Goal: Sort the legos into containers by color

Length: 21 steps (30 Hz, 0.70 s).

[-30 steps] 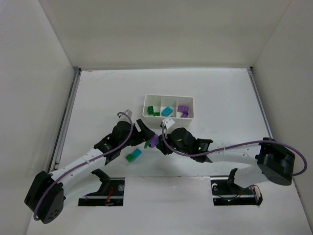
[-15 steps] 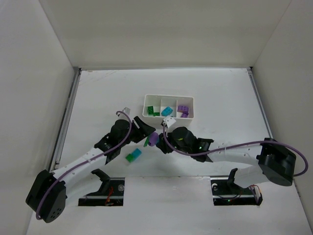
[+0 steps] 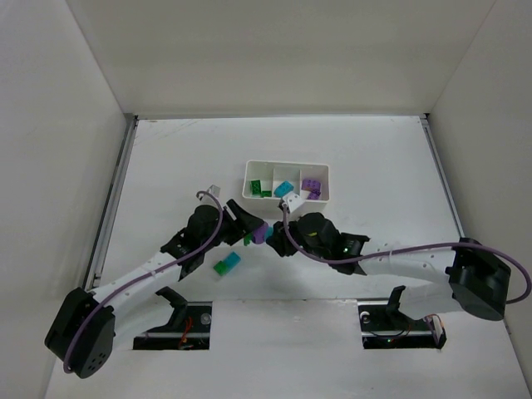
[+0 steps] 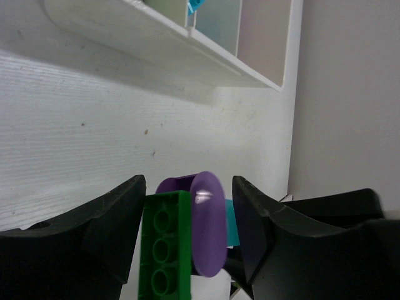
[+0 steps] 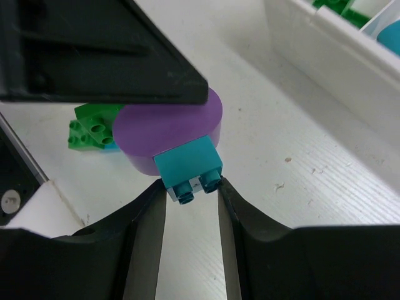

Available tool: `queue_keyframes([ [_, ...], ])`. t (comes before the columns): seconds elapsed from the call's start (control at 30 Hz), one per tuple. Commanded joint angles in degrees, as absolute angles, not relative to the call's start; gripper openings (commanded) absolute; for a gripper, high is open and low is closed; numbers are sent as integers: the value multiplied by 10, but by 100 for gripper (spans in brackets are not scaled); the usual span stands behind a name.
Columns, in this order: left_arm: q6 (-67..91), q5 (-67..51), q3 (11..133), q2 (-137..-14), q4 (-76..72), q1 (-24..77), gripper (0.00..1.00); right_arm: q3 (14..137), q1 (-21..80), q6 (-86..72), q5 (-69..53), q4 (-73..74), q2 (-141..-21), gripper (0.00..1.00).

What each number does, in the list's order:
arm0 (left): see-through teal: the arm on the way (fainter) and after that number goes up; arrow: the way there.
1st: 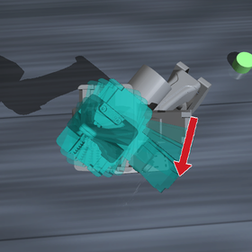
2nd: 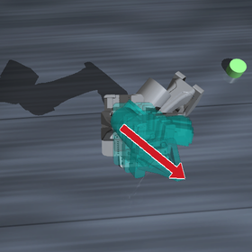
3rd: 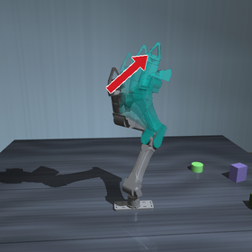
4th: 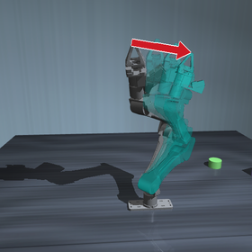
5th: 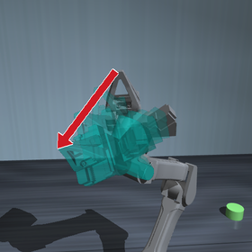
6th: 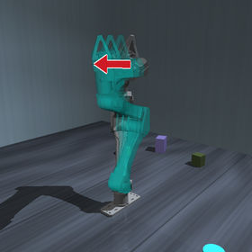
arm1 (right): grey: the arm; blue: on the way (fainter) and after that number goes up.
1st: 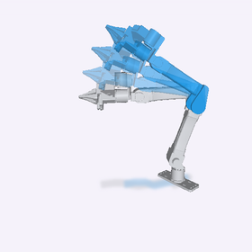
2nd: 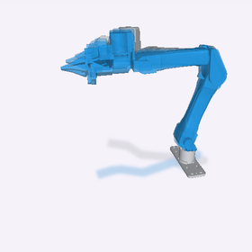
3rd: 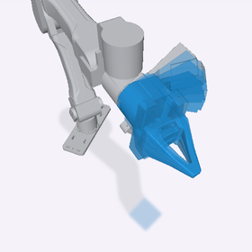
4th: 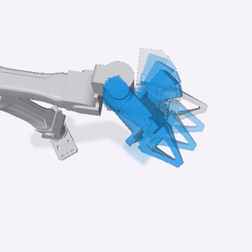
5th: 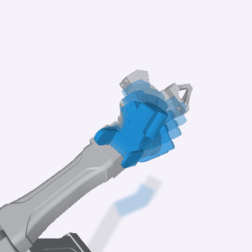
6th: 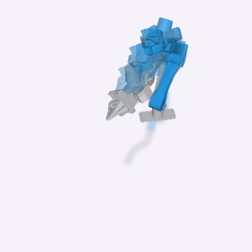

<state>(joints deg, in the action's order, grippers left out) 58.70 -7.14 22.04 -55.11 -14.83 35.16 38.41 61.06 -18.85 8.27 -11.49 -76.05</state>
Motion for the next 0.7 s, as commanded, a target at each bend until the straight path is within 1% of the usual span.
queue_keyframes([
  [0.0, 597, -93, 200, -555, -155, 337, 56, 388, 603, -190, 101, -169, -729, 35],
  [0.23, 607, -113, 205, -552, -174, 345, 57, 387, 603, -194, 105, -178, -750, 35],
  [0.5, 654, -141, 194, -548, -205, 349, 56, 390, 604, -202, 110, -204, -774, 34],
  [0.67, 652, -137, 189, -543, -196, 339, 55, 391, 608, -203, 117, -200, -771, 34],
])
